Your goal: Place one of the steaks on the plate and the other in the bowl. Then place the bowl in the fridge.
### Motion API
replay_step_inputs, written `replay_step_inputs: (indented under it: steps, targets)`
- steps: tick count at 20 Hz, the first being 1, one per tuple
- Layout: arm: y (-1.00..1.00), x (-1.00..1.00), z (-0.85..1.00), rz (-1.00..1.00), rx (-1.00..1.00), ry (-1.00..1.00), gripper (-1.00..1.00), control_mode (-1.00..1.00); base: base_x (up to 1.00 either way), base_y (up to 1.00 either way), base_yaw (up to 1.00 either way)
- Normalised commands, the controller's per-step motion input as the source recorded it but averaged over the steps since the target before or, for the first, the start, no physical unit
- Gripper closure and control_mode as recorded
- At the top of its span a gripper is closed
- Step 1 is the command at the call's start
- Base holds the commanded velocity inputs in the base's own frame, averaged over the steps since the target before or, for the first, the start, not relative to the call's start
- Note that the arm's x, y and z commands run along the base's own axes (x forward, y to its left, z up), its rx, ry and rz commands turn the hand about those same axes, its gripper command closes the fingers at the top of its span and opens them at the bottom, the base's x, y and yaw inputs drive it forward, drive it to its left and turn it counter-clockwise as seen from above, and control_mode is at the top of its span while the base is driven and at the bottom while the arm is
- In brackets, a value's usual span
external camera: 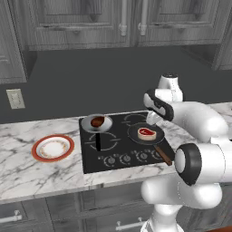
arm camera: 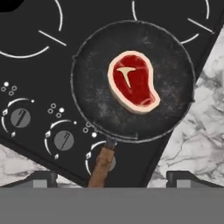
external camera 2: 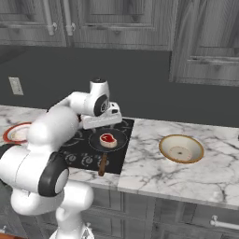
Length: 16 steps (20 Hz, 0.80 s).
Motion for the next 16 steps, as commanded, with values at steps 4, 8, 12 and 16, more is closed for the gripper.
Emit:
replay_step_inputs:
  steps: [4,8,12,16]
  targets:
    - [0.00,0.35,-0.29,0.19,-0.09,0.28,-1.00,-1.00,0.00,0.00,0.00]
    - [0.00,0.22,-0.13,0.17,-0.01,0.04,-1.00,-1.00,0.00,0.00,0.00]
    - [0.00,0.22,-0.23,0.14,0.00,0.00,-1.00,-1.00,0.00,0.00,0.00]
    - [0.00,0.26,-0.48,0.05,0.00,0.00,-1.00,-1.00,0.00,0.00,0.00]
